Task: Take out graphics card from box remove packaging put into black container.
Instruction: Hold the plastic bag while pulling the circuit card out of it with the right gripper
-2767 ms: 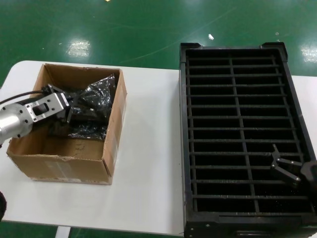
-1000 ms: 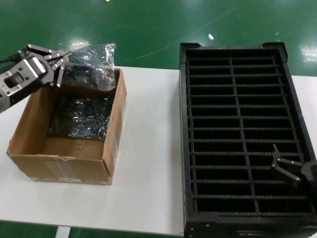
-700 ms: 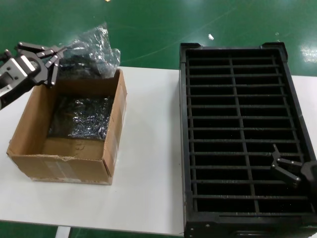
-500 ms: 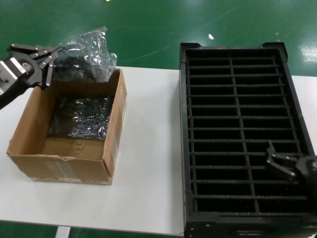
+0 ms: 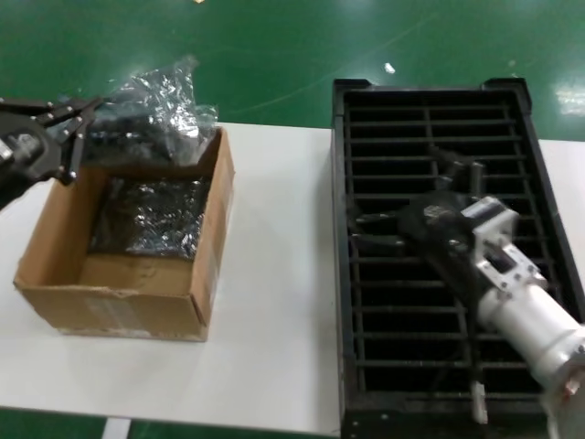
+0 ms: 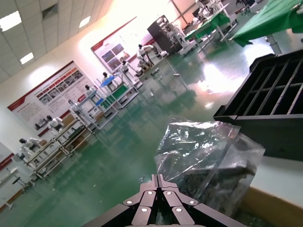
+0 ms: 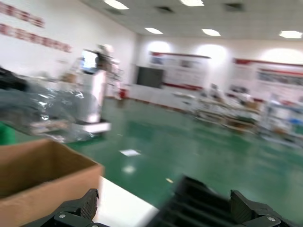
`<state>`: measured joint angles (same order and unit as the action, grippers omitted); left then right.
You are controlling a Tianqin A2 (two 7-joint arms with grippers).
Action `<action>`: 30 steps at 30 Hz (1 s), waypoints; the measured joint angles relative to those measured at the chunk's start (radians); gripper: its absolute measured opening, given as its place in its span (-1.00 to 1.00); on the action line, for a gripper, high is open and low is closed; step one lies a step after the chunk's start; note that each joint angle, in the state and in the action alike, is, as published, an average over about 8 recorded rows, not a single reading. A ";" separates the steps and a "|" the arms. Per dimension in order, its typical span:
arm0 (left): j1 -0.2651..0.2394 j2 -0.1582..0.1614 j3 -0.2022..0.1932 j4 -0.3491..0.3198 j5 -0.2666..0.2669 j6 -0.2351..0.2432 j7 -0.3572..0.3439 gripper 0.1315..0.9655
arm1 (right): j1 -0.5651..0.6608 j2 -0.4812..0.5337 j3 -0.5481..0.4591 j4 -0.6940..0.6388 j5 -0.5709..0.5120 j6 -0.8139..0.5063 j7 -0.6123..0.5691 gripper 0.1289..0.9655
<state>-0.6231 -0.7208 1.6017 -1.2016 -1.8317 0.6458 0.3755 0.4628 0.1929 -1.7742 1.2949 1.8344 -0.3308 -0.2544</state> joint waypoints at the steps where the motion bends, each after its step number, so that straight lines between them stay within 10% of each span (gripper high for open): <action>1: 0.015 -0.006 -0.006 -0.017 -0.004 -0.001 -0.008 -0.98 | 0.030 -0.013 -0.010 -0.030 0.000 -0.025 -0.021 1.00; 16: 0.199 -0.071 -0.070 -0.222 -0.032 -0.032 -0.089 -0.98 | 0.341 -0.169 -0.129 -0.393 -0.013 -0.241 -0.251 1.00; 30: 0.243 -0.083 -0.082 -0.238 -0.042 -0.022 -0.075 -0.98 | 0.428 -0.174 -0.148 -0.422 -0.015 -0.238 -0.331 0.82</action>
<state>-0.3798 -0.8043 1.5195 -1.4398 -1.8741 0.6237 0.3004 0.8908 0.0185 -1.9217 0.8734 1.8197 -0.5692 -0.5857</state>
